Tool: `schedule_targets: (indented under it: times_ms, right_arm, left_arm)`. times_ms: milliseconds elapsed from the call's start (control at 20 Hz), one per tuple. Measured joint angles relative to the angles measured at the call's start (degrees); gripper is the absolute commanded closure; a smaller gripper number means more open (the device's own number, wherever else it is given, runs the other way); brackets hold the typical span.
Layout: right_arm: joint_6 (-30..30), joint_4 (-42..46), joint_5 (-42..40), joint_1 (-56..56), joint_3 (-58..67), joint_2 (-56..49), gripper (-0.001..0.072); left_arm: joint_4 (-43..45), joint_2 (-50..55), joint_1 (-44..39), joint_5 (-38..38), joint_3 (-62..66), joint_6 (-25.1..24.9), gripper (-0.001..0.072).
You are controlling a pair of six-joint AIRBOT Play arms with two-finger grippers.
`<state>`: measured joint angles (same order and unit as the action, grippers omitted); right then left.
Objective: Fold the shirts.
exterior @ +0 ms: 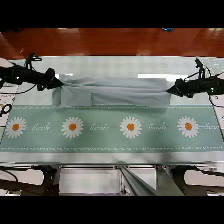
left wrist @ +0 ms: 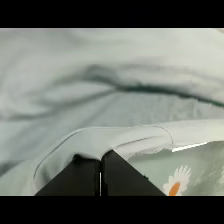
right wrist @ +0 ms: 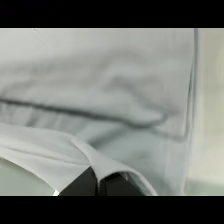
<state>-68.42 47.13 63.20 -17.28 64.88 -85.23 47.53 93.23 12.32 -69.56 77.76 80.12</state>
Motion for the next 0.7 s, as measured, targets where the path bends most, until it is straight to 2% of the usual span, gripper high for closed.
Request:
schedule_targets:
  times_ms: [200, 500, 550, 600, 650, 700]
  right_arm:
    - [-1.0, -0.5, -3.7, 1.0, 8.0, -7.6, 0.0691]
    - [-1.5, -1.1, -5.3, 1.4, 16.7, -16.0, 0.0691]
    - [-1.5, -1.2, -5.5, 1.4, 17.4, -16.9, 0.0645]
    - [-1.6, -1.6, -5.9, 1.4, 17.9, -17.7, 0.0399]
    - [-1.5, -2.0, -6.4, 1.4, 18.3, -18.2, 0.0298]
    - [-1.5, -2.1, -6.6, 1.4, 18.6, -18.8, 0.0298]
  left_arm:
    - [0.0, 9.9, -1.6, -1.0, 11.2, 3.6, 0.0689]
    - [0.0, 18.0, -2.8, -0.6, 20.6, 5.1, 0.0689]
    - [0.0, 18.6, -2.9, -0.3, 21.2, 5.2, 0.0603]
    - [-0.1, 19.2, -2.9, 0.2, 21.7, 5.2, 0.035]
    - [0.0, 19.6, -3.0, 0.6, 22.0, 5.3, 0.0201]
    - [0.1, 20.0, -3.0, 0.5, 22.2, 5.6, 0.0198]
